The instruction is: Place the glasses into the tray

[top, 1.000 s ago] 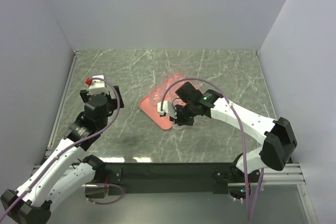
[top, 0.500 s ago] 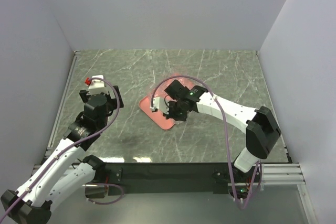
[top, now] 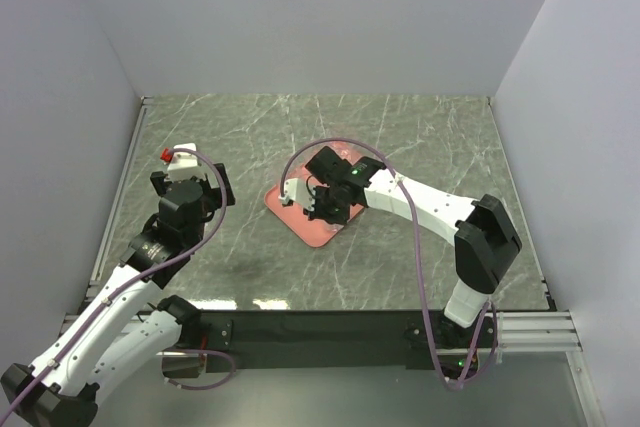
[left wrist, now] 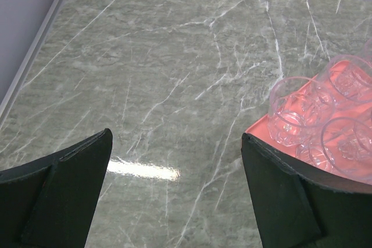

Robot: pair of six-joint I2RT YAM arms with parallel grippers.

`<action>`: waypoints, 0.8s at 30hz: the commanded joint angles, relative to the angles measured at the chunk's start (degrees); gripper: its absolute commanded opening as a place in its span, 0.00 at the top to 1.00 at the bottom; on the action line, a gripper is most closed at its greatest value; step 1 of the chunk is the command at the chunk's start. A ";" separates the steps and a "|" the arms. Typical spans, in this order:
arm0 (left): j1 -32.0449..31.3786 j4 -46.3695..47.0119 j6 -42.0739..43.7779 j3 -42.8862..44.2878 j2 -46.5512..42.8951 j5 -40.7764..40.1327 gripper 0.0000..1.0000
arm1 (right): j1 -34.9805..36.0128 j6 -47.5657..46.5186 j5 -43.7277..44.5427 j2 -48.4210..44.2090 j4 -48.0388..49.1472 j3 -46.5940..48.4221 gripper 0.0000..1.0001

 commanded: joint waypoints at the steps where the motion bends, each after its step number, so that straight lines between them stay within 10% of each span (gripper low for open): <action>1: 0.32 2.27 0.82 -0.06 -0.94 0.11 0.02 | 0.05 0.40 1.32 -0.20 1.79 1.97 1.00; 24: 0.32 2.18 0.82 -0.06 -0.32 -0.06 0.02 | 6.99 -0.13 -4.22 0.33 -1.90 3.81 1.00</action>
